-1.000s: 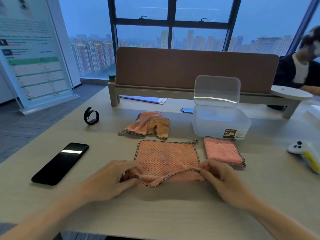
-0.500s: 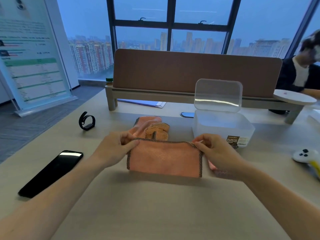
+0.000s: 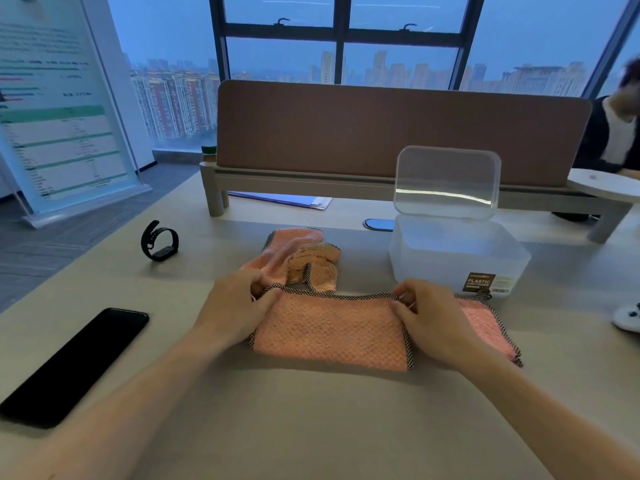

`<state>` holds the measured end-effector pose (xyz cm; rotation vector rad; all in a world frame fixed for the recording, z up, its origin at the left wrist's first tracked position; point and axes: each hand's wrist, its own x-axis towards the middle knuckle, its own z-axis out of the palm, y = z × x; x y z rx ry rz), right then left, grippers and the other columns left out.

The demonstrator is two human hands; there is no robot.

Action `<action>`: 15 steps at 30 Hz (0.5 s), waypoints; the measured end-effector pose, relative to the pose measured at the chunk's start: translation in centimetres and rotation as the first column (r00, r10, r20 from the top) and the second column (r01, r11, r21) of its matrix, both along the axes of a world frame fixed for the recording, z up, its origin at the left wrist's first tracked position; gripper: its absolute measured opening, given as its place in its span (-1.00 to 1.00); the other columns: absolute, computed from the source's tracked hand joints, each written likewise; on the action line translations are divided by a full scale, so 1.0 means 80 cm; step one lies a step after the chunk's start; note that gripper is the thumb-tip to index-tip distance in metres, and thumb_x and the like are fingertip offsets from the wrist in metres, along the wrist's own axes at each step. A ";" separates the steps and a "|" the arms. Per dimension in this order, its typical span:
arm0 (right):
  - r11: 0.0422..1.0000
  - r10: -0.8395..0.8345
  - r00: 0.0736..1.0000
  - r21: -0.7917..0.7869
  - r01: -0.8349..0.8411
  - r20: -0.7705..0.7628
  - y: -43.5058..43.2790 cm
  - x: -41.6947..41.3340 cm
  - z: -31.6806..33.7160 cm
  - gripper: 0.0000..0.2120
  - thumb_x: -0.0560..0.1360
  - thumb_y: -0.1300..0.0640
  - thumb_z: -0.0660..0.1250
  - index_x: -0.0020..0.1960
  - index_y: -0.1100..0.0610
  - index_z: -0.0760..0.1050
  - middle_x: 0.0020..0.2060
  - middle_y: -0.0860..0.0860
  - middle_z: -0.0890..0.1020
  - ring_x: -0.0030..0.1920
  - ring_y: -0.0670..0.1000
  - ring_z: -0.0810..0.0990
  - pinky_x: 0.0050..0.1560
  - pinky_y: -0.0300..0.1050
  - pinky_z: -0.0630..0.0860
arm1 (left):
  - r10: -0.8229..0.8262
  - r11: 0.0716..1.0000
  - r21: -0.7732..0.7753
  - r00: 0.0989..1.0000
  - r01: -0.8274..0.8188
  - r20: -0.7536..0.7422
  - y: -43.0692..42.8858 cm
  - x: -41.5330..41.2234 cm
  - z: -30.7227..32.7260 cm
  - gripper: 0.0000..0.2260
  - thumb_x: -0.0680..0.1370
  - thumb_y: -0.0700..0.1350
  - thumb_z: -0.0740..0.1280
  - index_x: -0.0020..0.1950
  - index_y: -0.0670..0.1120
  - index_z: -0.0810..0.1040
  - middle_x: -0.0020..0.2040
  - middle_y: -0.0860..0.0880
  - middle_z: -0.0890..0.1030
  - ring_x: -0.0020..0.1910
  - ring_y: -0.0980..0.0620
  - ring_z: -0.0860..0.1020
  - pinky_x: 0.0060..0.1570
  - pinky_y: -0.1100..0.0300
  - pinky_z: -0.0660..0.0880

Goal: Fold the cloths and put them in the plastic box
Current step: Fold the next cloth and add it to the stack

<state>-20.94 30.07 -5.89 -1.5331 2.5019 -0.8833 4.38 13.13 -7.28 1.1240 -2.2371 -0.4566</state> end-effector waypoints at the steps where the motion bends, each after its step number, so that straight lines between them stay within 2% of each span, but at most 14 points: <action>1: 1.000 0.005 1.000 0.028 -0.005 -0.012 -0.001 0.000 -0.002 -0.86 0.56 0.09 0.40 0.11 0.06 0.62 -0.15 -0.09 0.65 -0.15 -0.08 0.59 -0.09 -0.21 0.42 | 0.003 1.000 0.005 1.000 -0.003 0.023 -0.001 -0.002 -0.004 -0.90 0.51 0.04 0.49 -0.15 0.05 0.65 -0.23 0.17 0.61 -0.23 0.23 0.55 -0.20 0.29 0.43; 4: 0.993 0.026 0.995 0.116 -0.015 -0.096 0.000 0.007 -0.004 -0.78 0.57 0.08 0.37 0.20 0.08 0.56 0.00 -0.01 0.67 0.03 0.03 0.62 0.08 -0.11 0.50 | 0.018 1.000 0.012 0.995 -0.019 0.096 -0.001 -0.005 -0.014 -0.84 0.49 0.09 0.49 -0.05 0.05 0.62 -0.14 0.11 0.64 -0.12 0.07 0.60 -0.04 0.10 0.56; 8: 0.992 0.091 0.949 0.106 -0.062 -0.301 0.002 0.041 0.006 -0.56 0.62 -0.08 0.27 0.44 0.05 0.37 0.33 0.00 0.47 0.34 0.06 0.45 0.34 -0.03 0.43 | -0.015 0.999 0.036 0.980 0.007 0.200 -0.009 -0.005 -0.013 -0.77 0.50 0.16 0.45 0.04 0.06 0.57 -0.02 0.07 0.61 -0.02 0.03 0.57 0.06 0.05 0.56; 10: 0.975 0.207 0.931 0.142 -0.170 -0.302 0.000 0.075 0.003 -0.46 0.62 -0.21 0.15 0.53 -0.01 0.25 0.49 -0.03 0.33 0.49 0.04 0.29 0.49 -0.01 0.28 | -0.048 0.997 0.070 0.960 0.030 0.276 -0.011 -0.009 -0.006 -0.80 0.53 0.15 0.43 -0.08 0.05 0.52 -0.08 0.07 0.58 -0.05 0.02 0.52 -0.07 0.11 0.48; 12: 0.945 0.289 0.926 0.227 -0.236 -0.243 -0.003 0.101 -0.015 -0.35 0.60 -0.32 0.02 0.61 -0.08 0.08 0.62 -0.06 0.12 0.62 0.03 0.03 0.60 0.05 0.05 | -0.095 0.988 0.147 0.946 0.051 0.310 -0.008 -0.016 0.002 -0.74 0.55 0.13 0.41 -0.19 0.00 0.49 -0.19 0.06 0.54 -0.14 -0.01 0.49 -0.23 0.14 0.35; 15: 0.921 0.281 0.936 0.334 -0.202 -0.210 -0.006 0.107 -0.042 -0.21 0.52 -0.48 -0.22 0.65 -0.12 -0.10 0.66 -0.08 -0.05 0.65 0.08 -0.17 0.61 0.20 -0.20 | -0.114 0.968 0.247 0.962 0.051 0.246 0.000 -0.022 0.014 -0.73 0.58 0.13 0.39 -0.12 -0.05 0.47 -0.16 0.07 0.54 -0.18 0.08 0.48 -0.27 0.21 0.31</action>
